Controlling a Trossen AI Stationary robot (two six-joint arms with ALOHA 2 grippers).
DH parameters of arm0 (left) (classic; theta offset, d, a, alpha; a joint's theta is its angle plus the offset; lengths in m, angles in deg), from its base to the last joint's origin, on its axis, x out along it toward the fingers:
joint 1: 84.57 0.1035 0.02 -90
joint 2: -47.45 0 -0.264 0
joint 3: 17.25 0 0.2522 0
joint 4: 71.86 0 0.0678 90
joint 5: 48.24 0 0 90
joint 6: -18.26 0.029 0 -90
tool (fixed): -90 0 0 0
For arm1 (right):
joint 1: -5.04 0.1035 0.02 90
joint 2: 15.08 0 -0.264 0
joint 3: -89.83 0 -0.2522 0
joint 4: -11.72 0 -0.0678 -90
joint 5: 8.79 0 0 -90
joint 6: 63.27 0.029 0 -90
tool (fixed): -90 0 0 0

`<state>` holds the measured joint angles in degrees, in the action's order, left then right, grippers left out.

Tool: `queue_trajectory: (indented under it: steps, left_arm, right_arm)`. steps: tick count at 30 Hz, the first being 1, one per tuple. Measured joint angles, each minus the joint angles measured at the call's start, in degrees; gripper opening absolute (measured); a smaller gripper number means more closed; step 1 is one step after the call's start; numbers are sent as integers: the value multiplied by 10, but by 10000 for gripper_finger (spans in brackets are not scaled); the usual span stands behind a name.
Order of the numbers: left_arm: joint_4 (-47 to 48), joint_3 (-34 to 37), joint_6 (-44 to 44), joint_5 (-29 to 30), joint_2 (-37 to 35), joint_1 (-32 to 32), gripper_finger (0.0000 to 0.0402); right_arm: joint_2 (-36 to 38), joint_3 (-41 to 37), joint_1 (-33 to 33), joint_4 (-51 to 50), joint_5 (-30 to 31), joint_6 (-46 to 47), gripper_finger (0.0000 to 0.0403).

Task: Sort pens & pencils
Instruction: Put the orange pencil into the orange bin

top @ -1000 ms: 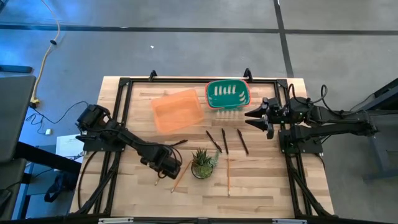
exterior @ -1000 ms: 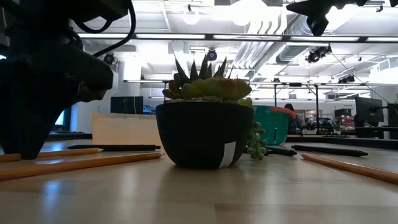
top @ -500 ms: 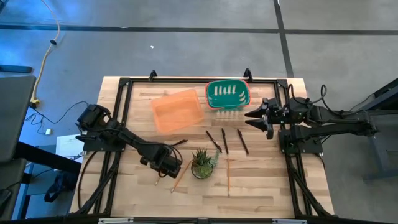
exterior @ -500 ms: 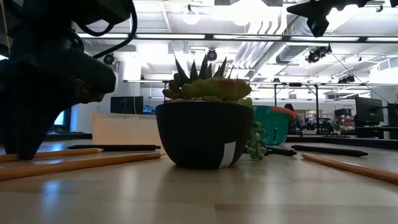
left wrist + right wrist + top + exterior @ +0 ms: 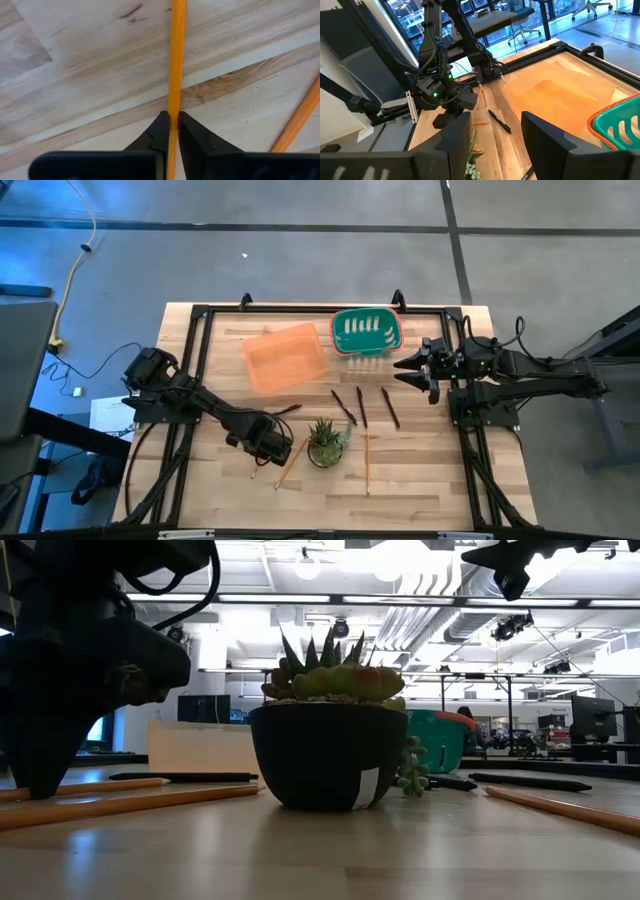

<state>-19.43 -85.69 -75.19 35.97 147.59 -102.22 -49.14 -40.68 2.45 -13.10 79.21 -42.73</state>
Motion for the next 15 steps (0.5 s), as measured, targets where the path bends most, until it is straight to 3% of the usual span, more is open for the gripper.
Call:
queue_trajectory:
  steps: [11, 15]
  left_arm:
    - [3, 0, 0, 0, 0, 0, 35]
    - [8, -1, 0, 1, 0, 0, 22]
  right_arm:
    - [0, 0, 0, -1, 0, 1, 165]
    - [0, 0, 0, -1, 0, 4, 165]
